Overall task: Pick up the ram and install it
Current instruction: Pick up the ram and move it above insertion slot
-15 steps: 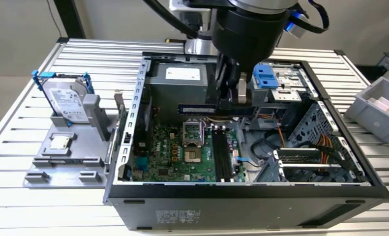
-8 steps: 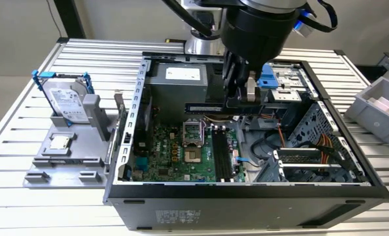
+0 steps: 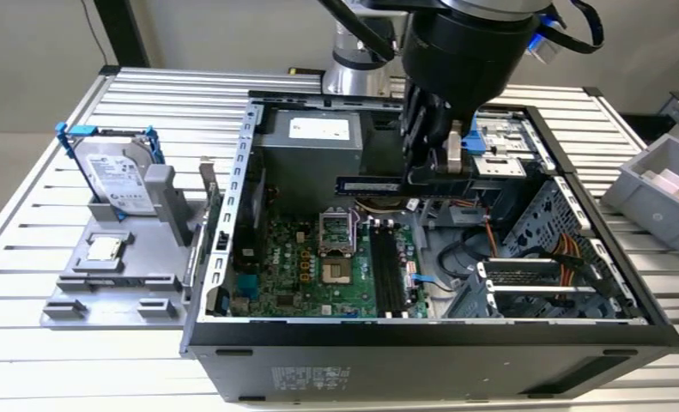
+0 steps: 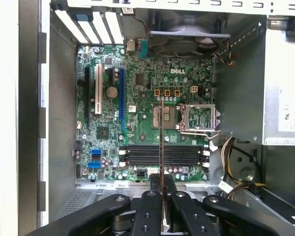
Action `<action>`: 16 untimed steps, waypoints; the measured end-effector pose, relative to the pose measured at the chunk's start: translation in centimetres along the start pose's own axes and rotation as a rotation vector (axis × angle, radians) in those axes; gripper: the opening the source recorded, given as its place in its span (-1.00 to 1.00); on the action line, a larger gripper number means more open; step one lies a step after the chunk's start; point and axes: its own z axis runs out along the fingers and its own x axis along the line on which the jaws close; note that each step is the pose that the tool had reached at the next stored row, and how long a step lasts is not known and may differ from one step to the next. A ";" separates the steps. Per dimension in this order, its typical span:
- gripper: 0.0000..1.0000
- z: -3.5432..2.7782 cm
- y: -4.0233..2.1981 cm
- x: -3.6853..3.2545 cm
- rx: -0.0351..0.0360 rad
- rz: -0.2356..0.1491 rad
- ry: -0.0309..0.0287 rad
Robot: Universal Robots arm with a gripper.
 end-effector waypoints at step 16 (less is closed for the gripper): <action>-1.00 -0.04 -2.27 -0.99 0.0000 0.000 0.0000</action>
